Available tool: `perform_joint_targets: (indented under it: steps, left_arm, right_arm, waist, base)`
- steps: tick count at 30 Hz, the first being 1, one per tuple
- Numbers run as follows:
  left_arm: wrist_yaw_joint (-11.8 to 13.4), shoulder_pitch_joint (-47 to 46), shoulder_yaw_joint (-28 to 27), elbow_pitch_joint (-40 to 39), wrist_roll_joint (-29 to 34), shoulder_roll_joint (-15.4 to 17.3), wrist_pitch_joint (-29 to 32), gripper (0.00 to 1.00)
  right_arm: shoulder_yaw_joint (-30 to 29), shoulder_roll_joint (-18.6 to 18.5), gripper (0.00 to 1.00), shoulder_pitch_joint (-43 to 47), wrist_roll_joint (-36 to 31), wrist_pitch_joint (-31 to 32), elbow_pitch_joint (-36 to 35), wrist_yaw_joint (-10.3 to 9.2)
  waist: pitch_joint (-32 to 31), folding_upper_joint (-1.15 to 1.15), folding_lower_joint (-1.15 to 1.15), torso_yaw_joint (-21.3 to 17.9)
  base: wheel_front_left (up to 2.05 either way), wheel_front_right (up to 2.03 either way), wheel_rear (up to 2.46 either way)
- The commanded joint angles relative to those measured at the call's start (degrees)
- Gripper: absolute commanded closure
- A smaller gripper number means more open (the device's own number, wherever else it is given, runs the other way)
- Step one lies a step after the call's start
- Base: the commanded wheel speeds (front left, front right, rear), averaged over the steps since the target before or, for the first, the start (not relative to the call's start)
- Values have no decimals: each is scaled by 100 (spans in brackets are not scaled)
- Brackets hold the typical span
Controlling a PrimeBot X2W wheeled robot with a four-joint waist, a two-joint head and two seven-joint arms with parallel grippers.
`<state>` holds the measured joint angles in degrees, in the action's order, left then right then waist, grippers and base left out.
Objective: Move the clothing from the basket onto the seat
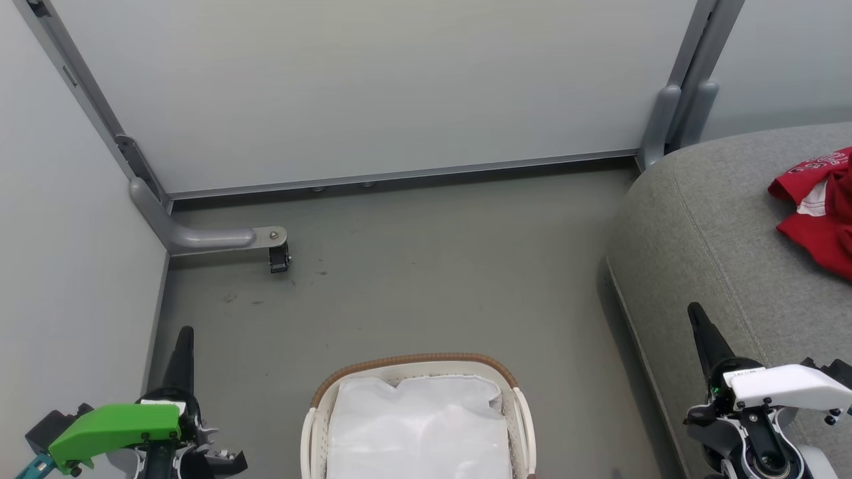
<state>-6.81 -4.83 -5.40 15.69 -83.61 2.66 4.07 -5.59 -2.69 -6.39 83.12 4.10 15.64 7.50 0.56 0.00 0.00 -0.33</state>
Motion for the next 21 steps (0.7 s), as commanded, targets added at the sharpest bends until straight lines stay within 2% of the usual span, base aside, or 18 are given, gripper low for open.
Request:
perform_joint_targets:
  steps: [1, 21]
  left_arm:
    - [-40, -136, -29, -47, -137, 33, 42, 100]
    - [-82, -180, -124, -172, -855, 37, 247, 100]
  right_arm:
    - [-30, -33, 100, 18, 137, 41, -56, -1]
    - [-103, -33, 100, 33, 891, 252, -173, -1]
  waist:
    - [-2, 0, 0, 2]
    - [-35, 0, 0, 31]
  base:
    - [0, 0, 0]
    - [0, 0, 0]
